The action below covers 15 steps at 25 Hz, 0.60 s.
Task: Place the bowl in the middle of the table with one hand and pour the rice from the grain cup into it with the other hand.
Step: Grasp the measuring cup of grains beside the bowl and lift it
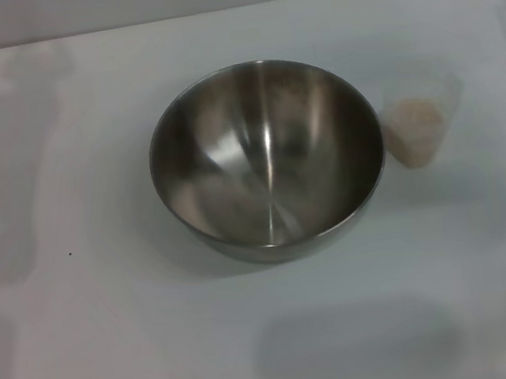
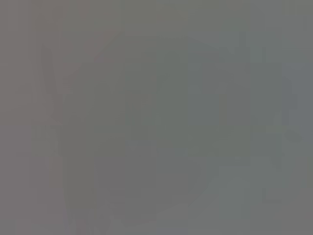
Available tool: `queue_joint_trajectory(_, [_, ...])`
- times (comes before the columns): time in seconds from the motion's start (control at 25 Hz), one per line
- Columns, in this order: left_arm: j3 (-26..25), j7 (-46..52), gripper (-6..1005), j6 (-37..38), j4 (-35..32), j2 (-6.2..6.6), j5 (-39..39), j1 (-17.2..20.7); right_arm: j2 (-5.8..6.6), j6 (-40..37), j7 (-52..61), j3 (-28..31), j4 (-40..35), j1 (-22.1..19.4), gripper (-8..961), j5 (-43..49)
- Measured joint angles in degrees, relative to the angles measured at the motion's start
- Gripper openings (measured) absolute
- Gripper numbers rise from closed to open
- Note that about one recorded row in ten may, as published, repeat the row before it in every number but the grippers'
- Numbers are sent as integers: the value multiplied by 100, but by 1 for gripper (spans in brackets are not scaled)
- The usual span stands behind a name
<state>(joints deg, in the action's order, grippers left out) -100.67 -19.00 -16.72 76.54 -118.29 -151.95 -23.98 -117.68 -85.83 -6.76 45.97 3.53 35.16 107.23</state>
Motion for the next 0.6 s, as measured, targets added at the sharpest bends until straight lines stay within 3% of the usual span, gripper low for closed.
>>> queue_joint_trajectory(0.12, [632,152,280,2324,-378,-8,25,572,0,7,-1,0,-5,-3,662,0])
queue_joint_trajectory(0.16, [1050,529,280,3981,-883,-8,27,758,0,13,-2,0,-7,-11,662,0])
queue_joint_trajectory(0.2, [1050,529,279,3981,-883,-8,27,758,0,13,-2,0,-7,-11,662,0])
queue_joint_trajectory(0.32, [1582,1334,278,6271,-2034,4,-56,725,-9,9,11,0,-9,-48,662,-1])
queue_joint_trajectory(0.36, [1779,1886,277,7465,-2857,9,-173,554,-21,11,24,0,-9,-80,662,-1])
queue_joint_trajectory(0.4, [1779,1886,277,7465,-2857,9,-173,554,-21,11,24,0,-9,-80,662,-1])
queue_joint_trajectory(0.56, [1996,2937,278,8537,-4192,-25,-367,296,-65,14,29,-5,16,-180,662,-1])
queue_joint_trajectory(0.6, [1996,2937,279,8537,-4192,-25,-367,296,-65,14,29,-5,16,-180,662,-1])
